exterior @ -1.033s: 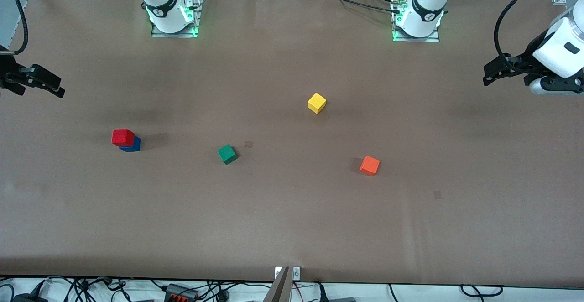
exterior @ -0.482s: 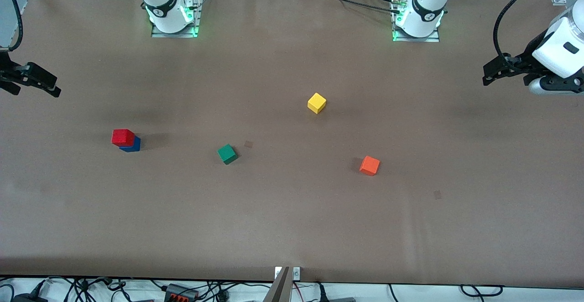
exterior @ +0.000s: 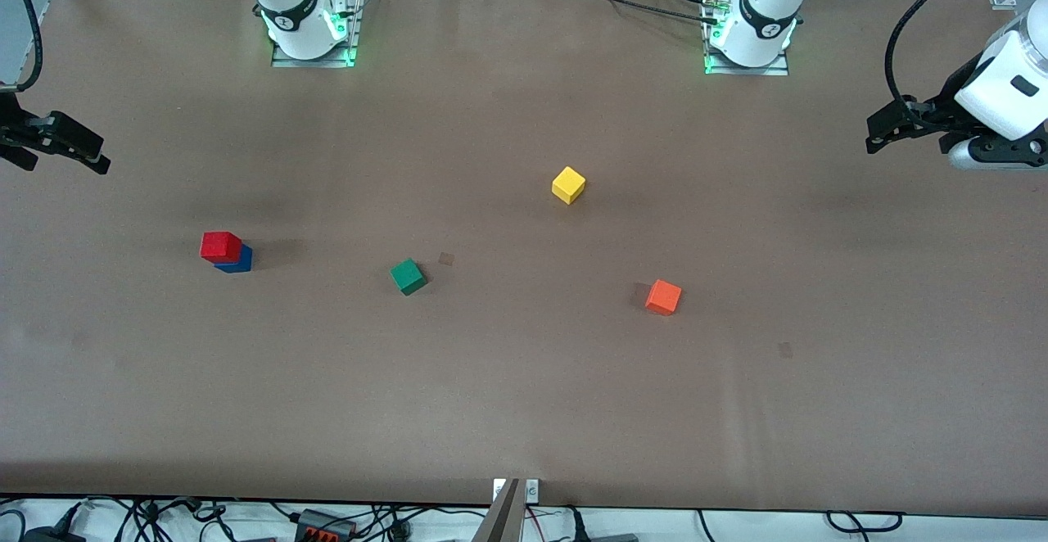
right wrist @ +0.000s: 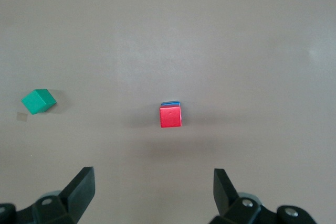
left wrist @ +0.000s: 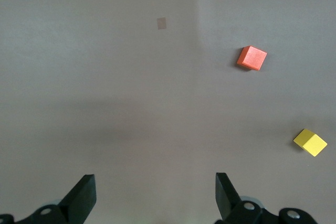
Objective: Pass red block to right arm, stack on blue
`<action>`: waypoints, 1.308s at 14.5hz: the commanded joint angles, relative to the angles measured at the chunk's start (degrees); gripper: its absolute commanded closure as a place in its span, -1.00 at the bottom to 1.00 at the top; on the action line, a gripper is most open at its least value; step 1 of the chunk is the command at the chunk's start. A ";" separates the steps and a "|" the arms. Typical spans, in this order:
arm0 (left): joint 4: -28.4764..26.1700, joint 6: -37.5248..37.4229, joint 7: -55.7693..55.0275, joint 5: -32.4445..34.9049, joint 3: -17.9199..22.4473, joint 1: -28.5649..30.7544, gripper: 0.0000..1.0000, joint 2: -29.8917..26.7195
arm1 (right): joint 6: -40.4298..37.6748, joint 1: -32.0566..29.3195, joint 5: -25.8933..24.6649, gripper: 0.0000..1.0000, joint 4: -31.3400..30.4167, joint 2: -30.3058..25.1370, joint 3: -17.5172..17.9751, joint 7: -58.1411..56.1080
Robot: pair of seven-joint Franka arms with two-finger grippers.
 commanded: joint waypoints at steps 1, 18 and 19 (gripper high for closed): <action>0.92 -1.14 0.51 -1.07 -0.13 0.20 -1.00 -0.28 | -0.48 -0.62 -0.14 -1.00 -0.17 -0.49 0.65 -0.07; 0.92 -1.14 0.60 -1.16 -0.13 0.20 -1.00 -0.28 | -1.27 -0.88 -0.23 -1.00 -0.35 -0.49 0.47 0.02; 0.92 -1.14 0.60 -1.16 -0.13 0.20 -1.00 -0.19 | -1.27 -0.88 -0.23 -1.00 -0.35 -0.57 0.47 0.02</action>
